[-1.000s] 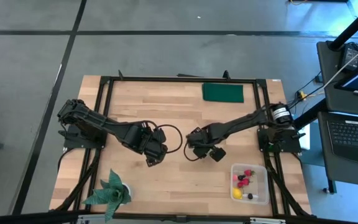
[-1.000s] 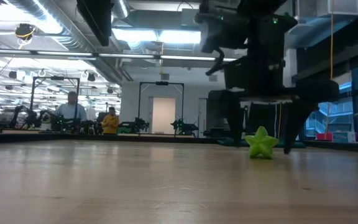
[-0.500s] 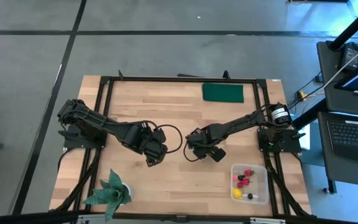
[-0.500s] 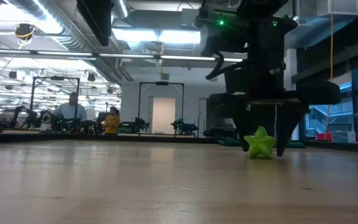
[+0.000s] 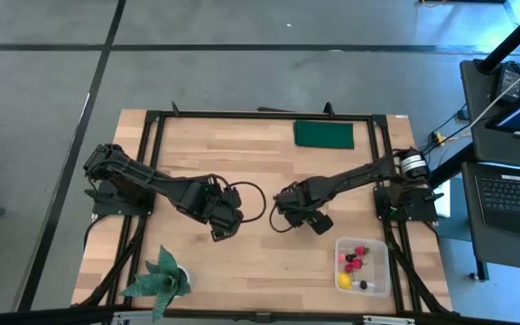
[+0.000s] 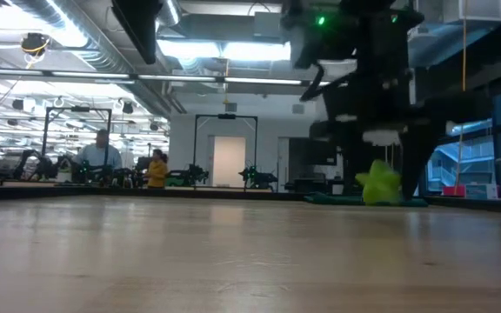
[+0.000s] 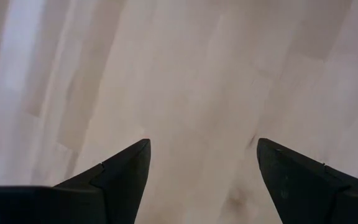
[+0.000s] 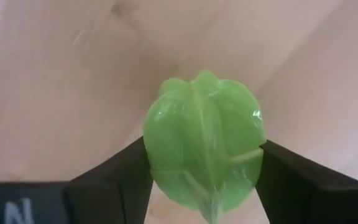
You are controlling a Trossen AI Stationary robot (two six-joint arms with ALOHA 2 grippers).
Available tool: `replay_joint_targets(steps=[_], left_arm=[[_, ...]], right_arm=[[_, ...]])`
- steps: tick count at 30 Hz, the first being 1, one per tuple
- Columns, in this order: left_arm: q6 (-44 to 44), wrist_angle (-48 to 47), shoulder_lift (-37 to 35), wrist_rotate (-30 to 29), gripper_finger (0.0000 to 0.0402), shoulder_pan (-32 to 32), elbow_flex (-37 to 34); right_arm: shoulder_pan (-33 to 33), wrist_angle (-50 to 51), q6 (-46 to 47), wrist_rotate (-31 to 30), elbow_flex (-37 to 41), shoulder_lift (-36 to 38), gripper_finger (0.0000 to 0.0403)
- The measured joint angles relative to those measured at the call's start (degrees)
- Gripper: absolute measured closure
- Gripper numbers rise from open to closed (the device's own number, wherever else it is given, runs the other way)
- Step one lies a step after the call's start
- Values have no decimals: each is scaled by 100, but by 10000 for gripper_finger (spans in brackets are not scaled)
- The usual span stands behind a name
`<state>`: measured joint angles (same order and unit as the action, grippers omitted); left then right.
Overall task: Pick and placing Produce into tupperware
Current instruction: Put the green starfruit into the transparent bin, then return to Home Position
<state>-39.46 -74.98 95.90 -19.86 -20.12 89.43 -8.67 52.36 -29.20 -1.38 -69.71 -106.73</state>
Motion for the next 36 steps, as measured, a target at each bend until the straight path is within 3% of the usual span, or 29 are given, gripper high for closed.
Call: replay_joint_targets(steps=[9, 14, 20, 25, 28, 32, 36], left_arm=[[116, 19, 0, -517, 117, 303, 0], [236, 183, 0, -552, 117, 669, 0], [1187, 1026, 0, -570, 117, 1161, 0], [1934, 1954, 0, -568, 117, 1513, 0], [2208, 2309, -1, -566, 117, 1682, 0], [2378, 2570, -2, -564, 117, 1879, 0], [2486, 2636, -2, -564, 117, 2024, 0]], right_arm=[[-29, 827, 1809, 46, -2, 1383, 179], [-294, 1488, 3820, 401, -9, 2403, 168], [-1144, 1893, 6408, 677, -9, 3181, 174], [-2129, 1888, 8127, 724, -9, 3197, 177], [-2665, 1906, 8906, 719, -9, 3022, 159], [-3159, 2029, 9488, 558, -9, 2640, 143], [-3414, 1987, 9807, 500, -9, 2186, 162]])
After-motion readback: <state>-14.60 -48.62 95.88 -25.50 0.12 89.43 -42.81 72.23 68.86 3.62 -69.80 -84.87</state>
